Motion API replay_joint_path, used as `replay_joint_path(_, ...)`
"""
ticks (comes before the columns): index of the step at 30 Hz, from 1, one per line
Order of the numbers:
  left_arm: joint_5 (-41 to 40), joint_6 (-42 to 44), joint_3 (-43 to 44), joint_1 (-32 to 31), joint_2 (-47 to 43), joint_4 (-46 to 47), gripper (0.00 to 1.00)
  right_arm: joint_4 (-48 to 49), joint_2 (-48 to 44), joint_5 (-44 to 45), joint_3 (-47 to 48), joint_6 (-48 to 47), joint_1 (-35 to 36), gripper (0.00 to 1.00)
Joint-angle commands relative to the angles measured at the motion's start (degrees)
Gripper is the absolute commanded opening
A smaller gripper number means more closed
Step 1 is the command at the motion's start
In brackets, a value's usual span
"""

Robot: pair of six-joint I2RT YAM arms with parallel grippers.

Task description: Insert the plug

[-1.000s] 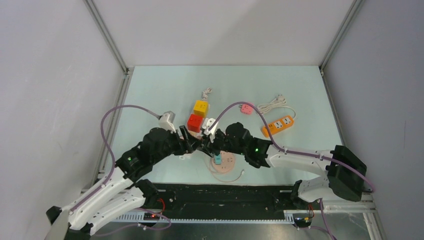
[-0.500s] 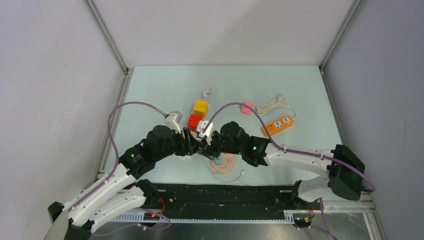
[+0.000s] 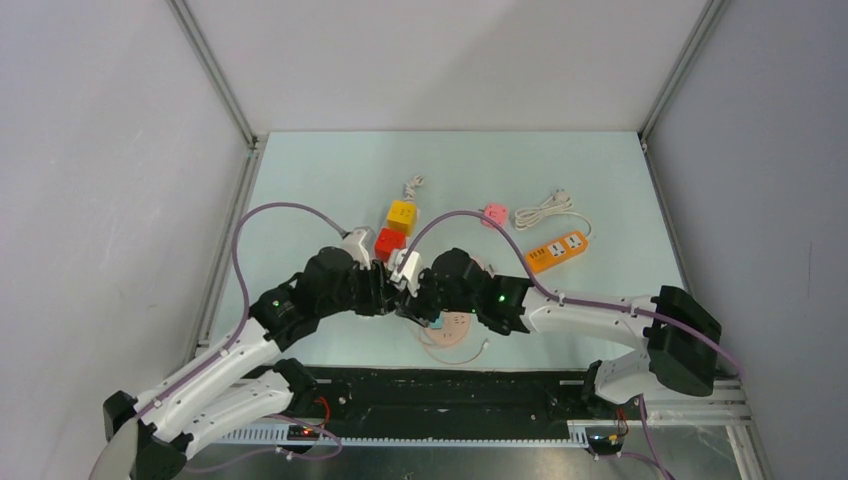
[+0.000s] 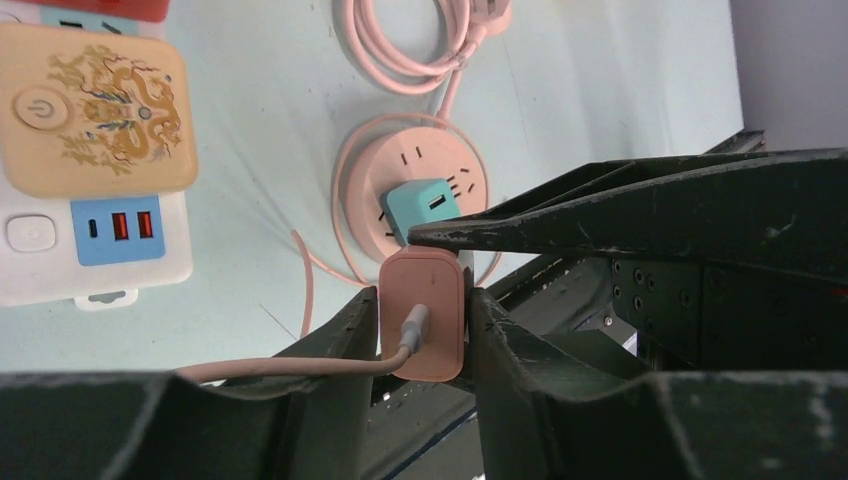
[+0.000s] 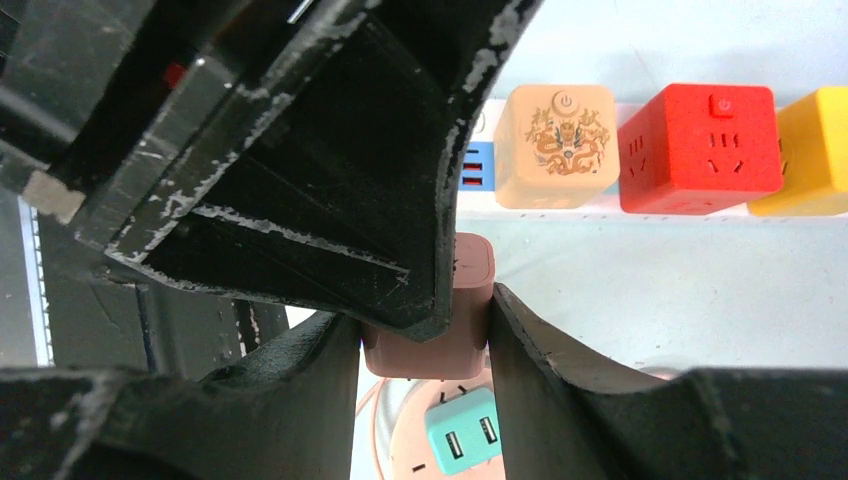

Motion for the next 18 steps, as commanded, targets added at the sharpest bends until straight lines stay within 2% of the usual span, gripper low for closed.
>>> replay_joint_path(1,7.6,0.6,1.8,-0.1,1.8,0.9,0.41,3.8,1.1,3.0,3.9,-0.9,0.7,0.31)
replay_joint_path(5,8.1,0.5,1.7,-0.1,1.7,0.9,0.36,4.1,1.4,4.2,3.8,-0.8,0.8,0.30)
replay_joint_path(7,8.7,0.6,2.0,-0.1,1.7,1.0,0.27,4.6,1.5,4.9,3.8,-0.3,0.8,0.30)
replay_joint_path(10,8.9,0.7,2.3,-0.1,1.9,1.0,0.03,5.1,1.8,6.4,3.8,1.1,0.8,0.31)
replay_joint_path(13,8.6,0.8,2.6,0.0,1.9,0.9,0.00,5.1,1.9,8.8,3.8,1.9,0.9,0.36)
replay_joint_path(15,7.8,0.8,2.9,0.0,1.8,0.9,0.00,4.8,1.9,9.5,3.8,2.1,1.0,0.44)
replay_joint_path(17,6.8,0.7,3.4,0.2,1.5,0.9,0.00,4.4,1.8,9.9,3.8,2.1,1.2,0.58)
replay_joint_path(18,5.6,0.7,3.6,0.3,1.3,1.0,0.00,4.3,1.8,10.4,3.7,2.1,1.2,0.72)
